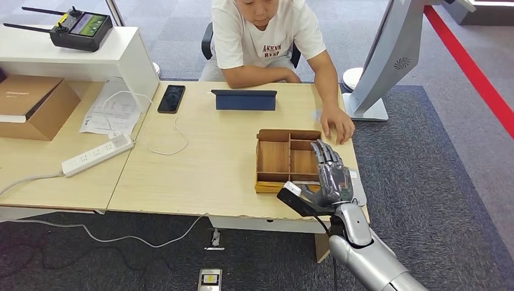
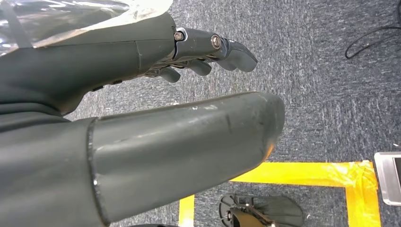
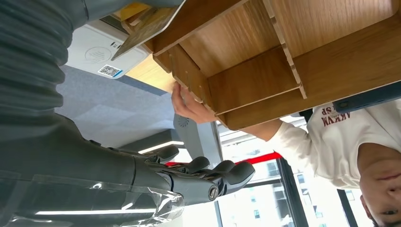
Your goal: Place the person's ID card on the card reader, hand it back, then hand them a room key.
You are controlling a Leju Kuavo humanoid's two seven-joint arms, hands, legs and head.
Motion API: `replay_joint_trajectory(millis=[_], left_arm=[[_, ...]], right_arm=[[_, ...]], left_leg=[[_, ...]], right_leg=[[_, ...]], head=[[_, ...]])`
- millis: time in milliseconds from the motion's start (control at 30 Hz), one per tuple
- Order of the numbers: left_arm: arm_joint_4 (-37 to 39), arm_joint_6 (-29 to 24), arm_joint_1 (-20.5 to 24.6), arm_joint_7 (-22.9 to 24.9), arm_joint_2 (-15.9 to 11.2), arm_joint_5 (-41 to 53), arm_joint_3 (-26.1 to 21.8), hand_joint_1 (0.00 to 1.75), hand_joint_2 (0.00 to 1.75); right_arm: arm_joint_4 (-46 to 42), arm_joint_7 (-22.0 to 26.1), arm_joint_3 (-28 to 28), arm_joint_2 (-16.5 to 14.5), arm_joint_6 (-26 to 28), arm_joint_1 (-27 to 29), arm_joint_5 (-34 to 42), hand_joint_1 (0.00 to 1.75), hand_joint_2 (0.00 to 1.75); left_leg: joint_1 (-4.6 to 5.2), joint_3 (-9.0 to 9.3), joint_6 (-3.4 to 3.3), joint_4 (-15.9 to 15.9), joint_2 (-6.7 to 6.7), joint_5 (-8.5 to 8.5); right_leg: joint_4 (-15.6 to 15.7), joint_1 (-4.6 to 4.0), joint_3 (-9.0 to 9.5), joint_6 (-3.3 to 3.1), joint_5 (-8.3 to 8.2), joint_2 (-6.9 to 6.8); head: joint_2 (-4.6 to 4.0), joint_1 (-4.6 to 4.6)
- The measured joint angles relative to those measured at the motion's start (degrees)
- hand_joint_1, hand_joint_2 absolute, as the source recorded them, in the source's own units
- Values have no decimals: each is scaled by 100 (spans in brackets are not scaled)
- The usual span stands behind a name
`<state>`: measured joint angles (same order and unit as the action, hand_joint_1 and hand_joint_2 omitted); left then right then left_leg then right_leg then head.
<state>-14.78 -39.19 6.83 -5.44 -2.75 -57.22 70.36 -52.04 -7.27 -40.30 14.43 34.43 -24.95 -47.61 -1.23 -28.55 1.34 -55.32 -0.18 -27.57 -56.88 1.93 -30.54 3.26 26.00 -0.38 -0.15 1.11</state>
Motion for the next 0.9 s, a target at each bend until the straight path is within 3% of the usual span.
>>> replay_joint_trajectory(millis=[433, 900], left_arm=[[0, 0, 0, -3, -9, 2, 0, 0, 0], [0, 9, 0, -16, -21, -7, 0, 0, 0]], right_arm=[[-16, 89, -8, -17, -111, 34, 6, 0, 175], [-51, 48, -108, -1, -695, 34, -328, 0, 175]], left_leg=[[0, -1, 0, 0, 0, 0], [0, -1, 0, 0, 0, 0]], right_leg=[[0, 0, 0, 0, 0, 0], [0, 0, 0, 0, 0, 0]], head=[[0, 0], [0, 0]])
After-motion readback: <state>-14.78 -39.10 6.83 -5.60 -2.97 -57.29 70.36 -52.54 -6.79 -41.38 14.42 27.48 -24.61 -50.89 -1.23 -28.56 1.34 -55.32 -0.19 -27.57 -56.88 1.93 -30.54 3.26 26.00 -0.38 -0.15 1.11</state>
